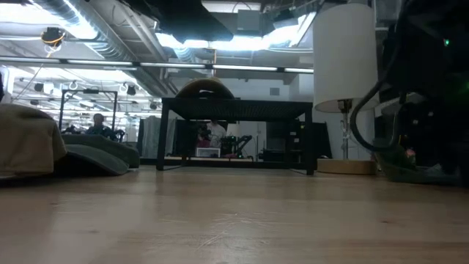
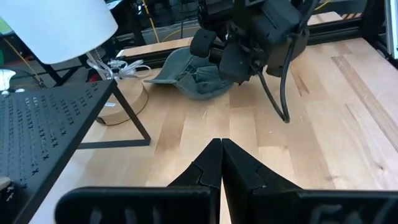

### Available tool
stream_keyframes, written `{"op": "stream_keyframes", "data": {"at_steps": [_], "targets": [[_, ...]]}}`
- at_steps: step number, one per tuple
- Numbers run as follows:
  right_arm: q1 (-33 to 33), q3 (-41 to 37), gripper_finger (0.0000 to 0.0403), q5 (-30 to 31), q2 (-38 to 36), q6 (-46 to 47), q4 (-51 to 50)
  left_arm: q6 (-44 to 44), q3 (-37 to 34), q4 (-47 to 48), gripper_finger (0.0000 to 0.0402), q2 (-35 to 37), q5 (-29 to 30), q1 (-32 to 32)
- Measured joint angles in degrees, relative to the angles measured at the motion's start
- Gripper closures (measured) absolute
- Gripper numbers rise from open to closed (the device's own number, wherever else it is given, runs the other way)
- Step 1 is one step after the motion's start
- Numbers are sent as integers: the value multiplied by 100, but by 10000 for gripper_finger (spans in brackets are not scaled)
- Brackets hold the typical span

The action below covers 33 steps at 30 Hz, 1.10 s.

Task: Pick & Place hat
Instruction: Put the right dark green cap on the shelf

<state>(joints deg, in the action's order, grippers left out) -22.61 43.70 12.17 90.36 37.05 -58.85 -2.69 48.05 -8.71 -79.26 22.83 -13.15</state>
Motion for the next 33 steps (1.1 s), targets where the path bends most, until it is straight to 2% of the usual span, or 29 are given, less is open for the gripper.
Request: {"op": "stream_keyframes", "data": {"at_steps": [6, 13, 17, 26, 29, 33], "targets": [[202, 17, 208, 65, 229, 294, -253, 232, 0, 233, 397, 0, 0, 0], [581, 4, 214, 32, 246, 119, -260, 352, -1, 420, 399, 0, 0, 0], [749, -2, 252, -20, 252, 127, -215, 369, 0, 451, 396, 0, 0, 0], [824, -7, 386, 156, 254, 166, 26, 347, -2, 466, 397, 0, 4, -122], [826, -4, 392, 44, 249, 110, 30, 346, 0, 455, 396, 0, 7, -149], [828, 45, 392, -418, 122, -79, 82, 345, 0, 439, 400, 0, 7, -149]]}}
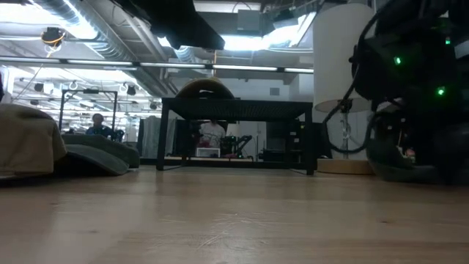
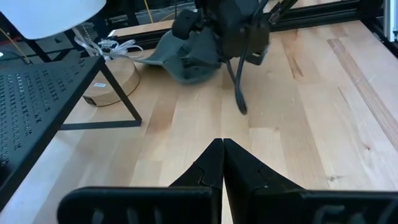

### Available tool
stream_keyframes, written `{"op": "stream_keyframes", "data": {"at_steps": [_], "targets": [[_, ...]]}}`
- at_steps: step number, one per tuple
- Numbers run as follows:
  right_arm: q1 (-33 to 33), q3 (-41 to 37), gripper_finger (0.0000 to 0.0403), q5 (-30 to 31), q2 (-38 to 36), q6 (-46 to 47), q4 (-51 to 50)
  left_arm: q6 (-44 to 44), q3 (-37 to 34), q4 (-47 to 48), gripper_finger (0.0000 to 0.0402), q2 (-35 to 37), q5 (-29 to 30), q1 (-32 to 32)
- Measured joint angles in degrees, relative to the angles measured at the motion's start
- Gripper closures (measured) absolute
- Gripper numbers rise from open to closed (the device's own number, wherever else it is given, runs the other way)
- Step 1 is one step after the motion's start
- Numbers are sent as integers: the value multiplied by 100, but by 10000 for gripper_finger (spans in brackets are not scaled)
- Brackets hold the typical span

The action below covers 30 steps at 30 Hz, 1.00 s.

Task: Pick & Place hat
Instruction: Put the right dark green cap on the shelf

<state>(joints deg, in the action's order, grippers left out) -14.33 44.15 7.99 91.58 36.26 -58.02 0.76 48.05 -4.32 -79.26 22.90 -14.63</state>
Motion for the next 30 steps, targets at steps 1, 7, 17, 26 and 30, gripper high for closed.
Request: {"op": "stream_keyframes", "data": {"at_steps": [1, 7, 17, 26, 30], "targets": [[-2, 30, 394, -152, -63, -53, 56, -1, -2, -5, 400, 0, 0, 0], [-6, 260, 396, -1050, -561, -393, 1012, -1, -1, -15, 396, 0, 7, 0], [-6, 901, 396, -2523, -810, -1018, 2826, -1, 0, -15, 397, 0, 0, 0], [-8, 1362, 394, -3547, -812, -1187, 3956, 0, 0, -14, 400, 0, -180, 0], [-8, 1376, 395, -4140, -811, -956, 4656, 2, 0, -15, 396, 0, -342, 0]]}}
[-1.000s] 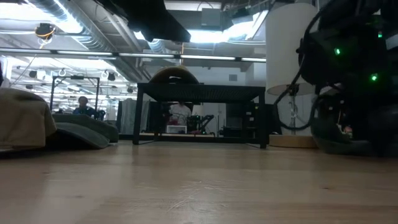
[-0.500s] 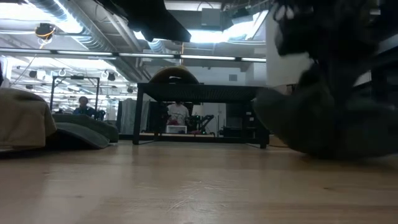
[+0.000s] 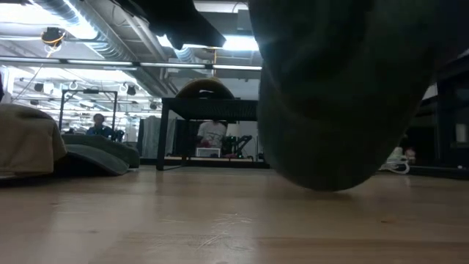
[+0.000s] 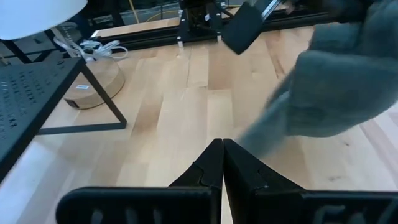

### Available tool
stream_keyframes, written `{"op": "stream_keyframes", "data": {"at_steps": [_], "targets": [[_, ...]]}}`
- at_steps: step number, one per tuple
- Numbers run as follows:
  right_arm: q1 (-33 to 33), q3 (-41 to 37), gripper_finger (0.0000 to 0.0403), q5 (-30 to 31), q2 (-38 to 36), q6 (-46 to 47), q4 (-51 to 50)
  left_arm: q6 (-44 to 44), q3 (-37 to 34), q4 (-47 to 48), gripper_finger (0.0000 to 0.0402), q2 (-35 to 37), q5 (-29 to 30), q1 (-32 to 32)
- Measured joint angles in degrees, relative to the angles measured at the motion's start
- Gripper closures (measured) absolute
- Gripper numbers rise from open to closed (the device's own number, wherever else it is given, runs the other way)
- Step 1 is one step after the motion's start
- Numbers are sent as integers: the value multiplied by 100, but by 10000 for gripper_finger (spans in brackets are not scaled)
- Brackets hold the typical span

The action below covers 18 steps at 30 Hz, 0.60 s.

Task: Pick & Place hat
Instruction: Put the right dark green cap on the shelf

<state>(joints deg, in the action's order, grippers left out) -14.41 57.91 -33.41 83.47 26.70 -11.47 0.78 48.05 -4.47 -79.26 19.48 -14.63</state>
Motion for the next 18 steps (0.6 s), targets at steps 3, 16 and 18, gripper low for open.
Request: {"op": "stream_keyframes", "data": {"at_steps": [3, 16, 18], "targets": [[2, 1, 395, -279, -1, 171, 357, 0, -1, 0, 397, 0, -56, 0], [4, -174, 394, -732, -1, 442, 710, 13, 0, -114, 398, 0, -612, 0], [4, -260, 394, -732, -1, 365, 741, 13, -1, -120, 400, 0, -616, -2]]}}
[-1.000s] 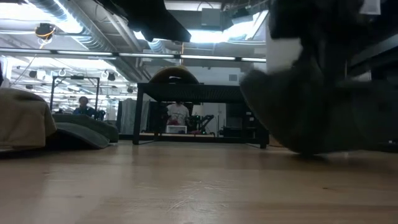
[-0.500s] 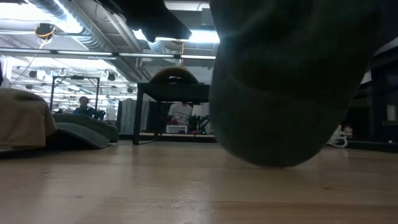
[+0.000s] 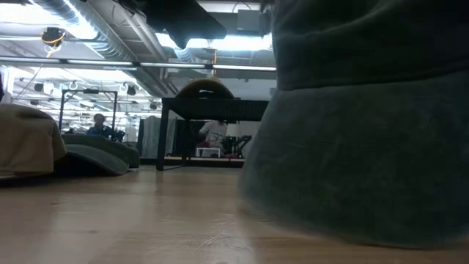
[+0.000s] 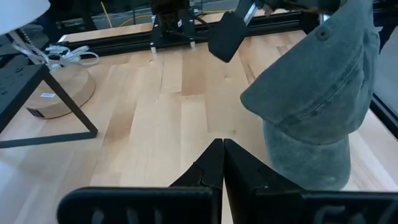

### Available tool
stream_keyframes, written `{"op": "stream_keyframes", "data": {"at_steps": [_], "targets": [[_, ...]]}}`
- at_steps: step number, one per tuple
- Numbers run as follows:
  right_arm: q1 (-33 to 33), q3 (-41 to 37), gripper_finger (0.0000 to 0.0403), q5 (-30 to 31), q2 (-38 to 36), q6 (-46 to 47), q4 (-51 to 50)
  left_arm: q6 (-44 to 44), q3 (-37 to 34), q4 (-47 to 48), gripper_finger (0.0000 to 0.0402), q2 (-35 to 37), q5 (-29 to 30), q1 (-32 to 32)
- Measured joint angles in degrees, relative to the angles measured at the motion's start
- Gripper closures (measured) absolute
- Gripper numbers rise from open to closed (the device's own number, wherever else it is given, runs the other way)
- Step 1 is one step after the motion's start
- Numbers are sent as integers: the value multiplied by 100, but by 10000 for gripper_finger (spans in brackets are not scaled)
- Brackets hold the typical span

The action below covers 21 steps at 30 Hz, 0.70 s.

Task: Pick & Place hat
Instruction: Put the right dark green cap on the shelf

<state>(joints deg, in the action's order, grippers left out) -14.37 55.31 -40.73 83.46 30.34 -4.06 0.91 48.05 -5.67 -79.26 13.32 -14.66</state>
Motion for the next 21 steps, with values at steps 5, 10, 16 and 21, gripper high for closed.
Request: {"op": "stream_keyframes", "data": {"at_steps": [5, 10, 16, 21], "targets": [[46, -335, 394, 13, 0, -253, 35, 0, 1, 2, 398, 0, 0, 2], [278, -727, 394, -82, 0, -271, 270, -13, -1, 4, 397, 0, 2, 2], [757, -918, 393, -434, -2, -563, 311, -11, 1, 4, 400, 0, 2, 2], [882, -1190, 381, 8, -2, -747, 282, -11, -1, 6, 396, 0, 2, 2]]}}
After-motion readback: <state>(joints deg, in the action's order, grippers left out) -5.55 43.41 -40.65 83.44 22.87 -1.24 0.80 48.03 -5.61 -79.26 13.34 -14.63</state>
